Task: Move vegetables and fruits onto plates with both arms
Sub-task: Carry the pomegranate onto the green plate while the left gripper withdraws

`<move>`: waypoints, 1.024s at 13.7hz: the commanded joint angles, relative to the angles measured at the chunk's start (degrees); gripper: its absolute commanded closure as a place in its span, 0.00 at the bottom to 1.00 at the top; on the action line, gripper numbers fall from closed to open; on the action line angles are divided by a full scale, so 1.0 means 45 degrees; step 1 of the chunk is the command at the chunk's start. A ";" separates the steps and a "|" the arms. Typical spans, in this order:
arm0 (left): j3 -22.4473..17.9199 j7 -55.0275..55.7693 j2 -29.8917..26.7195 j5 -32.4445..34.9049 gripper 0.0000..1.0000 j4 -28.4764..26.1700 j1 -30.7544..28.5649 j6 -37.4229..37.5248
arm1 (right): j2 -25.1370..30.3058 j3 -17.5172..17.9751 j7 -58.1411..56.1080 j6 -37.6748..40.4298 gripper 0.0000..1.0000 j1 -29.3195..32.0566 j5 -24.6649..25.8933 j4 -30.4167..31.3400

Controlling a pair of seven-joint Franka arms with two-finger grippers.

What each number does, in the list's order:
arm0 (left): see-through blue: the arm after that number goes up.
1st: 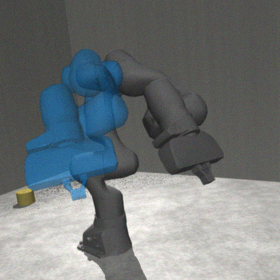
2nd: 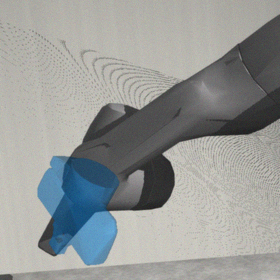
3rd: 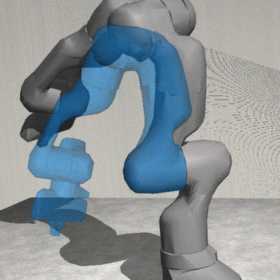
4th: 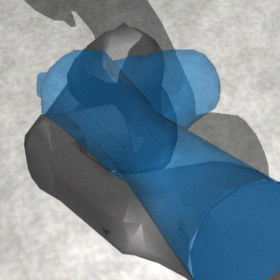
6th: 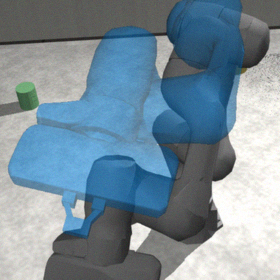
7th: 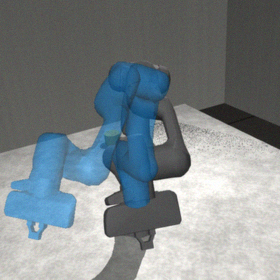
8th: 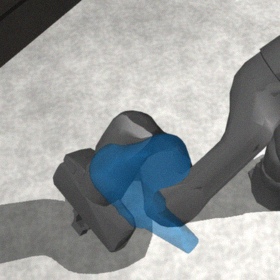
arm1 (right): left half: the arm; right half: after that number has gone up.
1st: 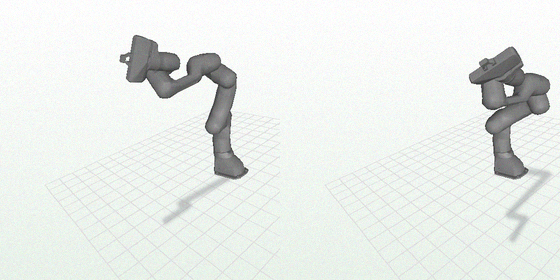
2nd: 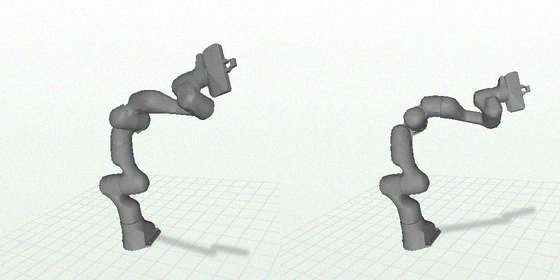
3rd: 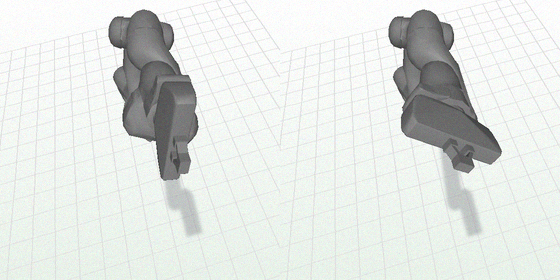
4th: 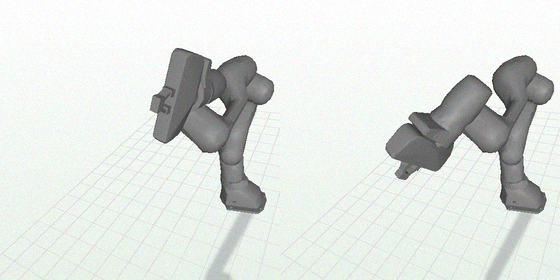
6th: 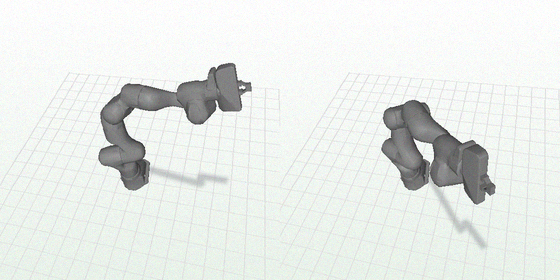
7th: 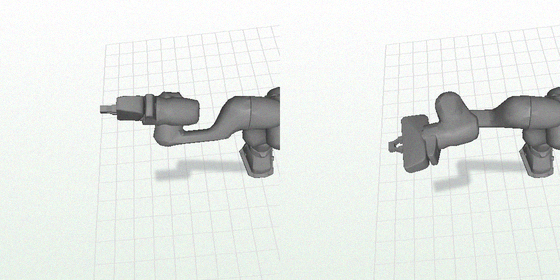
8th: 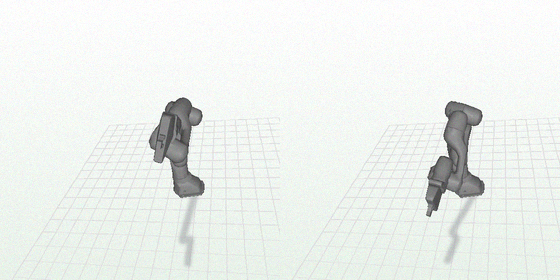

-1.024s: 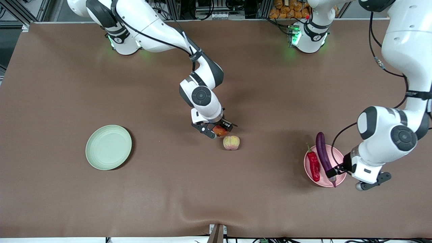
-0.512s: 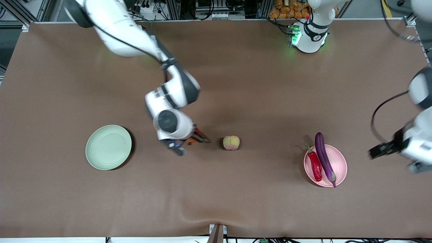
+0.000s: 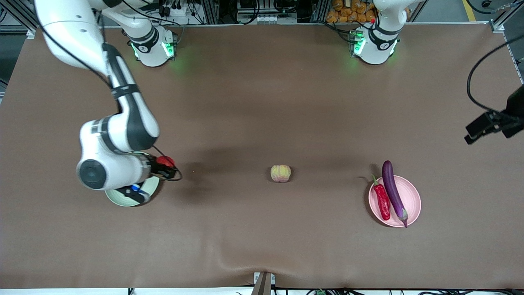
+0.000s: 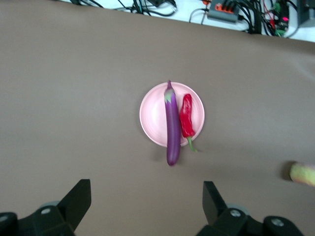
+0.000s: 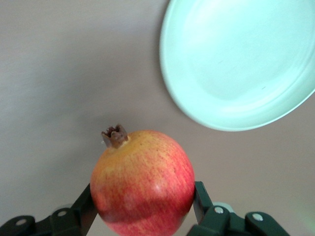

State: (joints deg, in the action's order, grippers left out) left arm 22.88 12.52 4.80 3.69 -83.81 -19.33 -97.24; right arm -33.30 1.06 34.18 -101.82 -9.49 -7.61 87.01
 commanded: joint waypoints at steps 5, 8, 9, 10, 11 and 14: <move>-0.4276 -0.0477 -0.1203 -0.0860 0.00 -0.0458 0.4132 0.2386 | 0.1150 0.0252 -0.3904 -0.3190 1.00 0.2479 0.0285 0.3962; -0.4949 -0.0477 -0.1223 -0.1034 0.00 -0.0516 0.4941 0.2702 | 0.1034 0.0252 -0.4741 -0.3895 0.92 0.3004 0.0422 0.4569; -0.4910 -0.0477 -0.1339 -0.1113 0.00 -0.0593 0.4941 0.2721 | 0.0994 0.0272 -0.4783 -0.3897 0.53 0.3104 0.0422 0.4551; -0.4774 -0.0477 -0.2017 -0.1113 0.00 -0.1077 0.4844 0.2644 | 0.0974 0.0272 -0.4706 -0.3858 0.01 0.3085 0.0402 0.4512; -0.4734 -0.0458 -0.2603 -0.1114 0.00 -0.1972 0.4824 0.2334 | 0.1032 0.0311 -0.4550 -0.3703 0.00 0.3027 0.0344 0.4396; -0.4773 -0.0691 -0.2688 -0.1055 0.00 -0.2137 0.4746 0.2057 | 0.1111 0.0505 -0.3094 -0.2011 0.00 0.2386 0.0246 0.3016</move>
State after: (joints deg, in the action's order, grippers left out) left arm 1.63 11.28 -4.85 -0.23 -90.39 2.41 -86.37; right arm -30.37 2.04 15.07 -116.02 2.73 -6.73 103.92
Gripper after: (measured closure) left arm 0.000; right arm 0.000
